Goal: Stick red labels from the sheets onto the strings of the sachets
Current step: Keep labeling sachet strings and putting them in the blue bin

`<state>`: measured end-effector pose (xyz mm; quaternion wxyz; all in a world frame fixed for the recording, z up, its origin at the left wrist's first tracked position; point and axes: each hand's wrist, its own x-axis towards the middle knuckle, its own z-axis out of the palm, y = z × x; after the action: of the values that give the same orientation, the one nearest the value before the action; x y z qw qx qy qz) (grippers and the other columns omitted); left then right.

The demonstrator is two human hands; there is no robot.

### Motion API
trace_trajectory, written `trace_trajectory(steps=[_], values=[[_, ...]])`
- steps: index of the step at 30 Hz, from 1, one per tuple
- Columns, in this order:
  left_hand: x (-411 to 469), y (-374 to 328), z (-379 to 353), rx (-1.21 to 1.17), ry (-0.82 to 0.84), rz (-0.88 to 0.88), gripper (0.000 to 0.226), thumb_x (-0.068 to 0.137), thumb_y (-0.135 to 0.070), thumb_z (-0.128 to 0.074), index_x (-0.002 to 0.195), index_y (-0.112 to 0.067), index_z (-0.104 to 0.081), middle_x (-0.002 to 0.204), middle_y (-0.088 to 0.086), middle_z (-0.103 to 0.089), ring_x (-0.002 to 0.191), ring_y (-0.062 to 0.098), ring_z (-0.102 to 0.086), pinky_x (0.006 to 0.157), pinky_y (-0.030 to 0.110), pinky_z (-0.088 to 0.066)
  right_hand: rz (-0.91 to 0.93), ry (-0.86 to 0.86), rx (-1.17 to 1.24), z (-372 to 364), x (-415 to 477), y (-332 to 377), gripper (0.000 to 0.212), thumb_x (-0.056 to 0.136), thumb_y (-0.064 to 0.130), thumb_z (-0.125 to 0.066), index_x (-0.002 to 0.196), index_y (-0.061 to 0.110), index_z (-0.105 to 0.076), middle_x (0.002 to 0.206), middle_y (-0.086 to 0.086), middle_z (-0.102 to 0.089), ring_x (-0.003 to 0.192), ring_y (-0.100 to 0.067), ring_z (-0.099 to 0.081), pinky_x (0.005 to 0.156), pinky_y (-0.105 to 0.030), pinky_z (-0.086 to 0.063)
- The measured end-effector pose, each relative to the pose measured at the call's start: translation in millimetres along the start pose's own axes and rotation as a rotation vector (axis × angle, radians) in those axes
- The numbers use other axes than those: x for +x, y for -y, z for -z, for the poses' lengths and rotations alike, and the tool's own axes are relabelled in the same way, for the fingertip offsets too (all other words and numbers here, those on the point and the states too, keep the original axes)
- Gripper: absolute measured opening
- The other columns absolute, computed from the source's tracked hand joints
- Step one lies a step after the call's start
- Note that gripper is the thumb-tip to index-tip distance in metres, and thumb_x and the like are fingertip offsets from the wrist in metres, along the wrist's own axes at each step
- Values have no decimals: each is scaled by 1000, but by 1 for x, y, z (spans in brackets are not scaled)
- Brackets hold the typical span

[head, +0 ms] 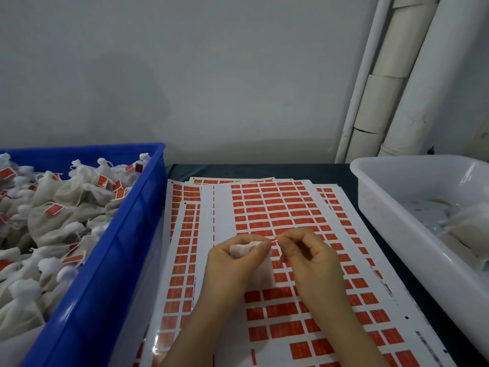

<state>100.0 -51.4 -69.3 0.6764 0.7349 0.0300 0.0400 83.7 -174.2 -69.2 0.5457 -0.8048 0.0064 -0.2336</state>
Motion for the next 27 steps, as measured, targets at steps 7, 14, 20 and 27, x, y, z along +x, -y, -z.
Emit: trace_trajectory(steps=[7,14,20,27], values=[[5,0,4,33,19,-3,5,76,-31,-73,74,-28,-69,71,-23,-69,69,-1,-66,44,9,-46,-194,-149,131,9,5,-5,15,85,40,-51,81,28,-59,75,16,-64,77,-11,-63,64,-21,-50],[0,2,5,-14,201,-131,24,83,-27,-67,84,-44,-49,87,-30,-65,82,-7,-64,55,11,-51,-254,-7,533,13,5,5,19,89,26,-44,84,14,-58,82,2,-70,62,-17,-64,64,-22,-54],[-1,8,0,363,210,-296,37,92,-19,-56,73,-49,-65,93,-24,-52,103,5,-47,91,23,-46,-131,143,584,15,1,9,20,83,30,-46,73,22,-61,71,-4,-65,64,-21,-64,63,-20,-53],[3,-11,3,-31,145,171,25,96,-37,-41,109,-27,-61,120,-6,-58,107,16,-56,89,34,-47,-15,310,328,6,-5,15,21,80,37,-52,81,20,-64,80,10,-72,68,-13,-67,65,-13,-51]])
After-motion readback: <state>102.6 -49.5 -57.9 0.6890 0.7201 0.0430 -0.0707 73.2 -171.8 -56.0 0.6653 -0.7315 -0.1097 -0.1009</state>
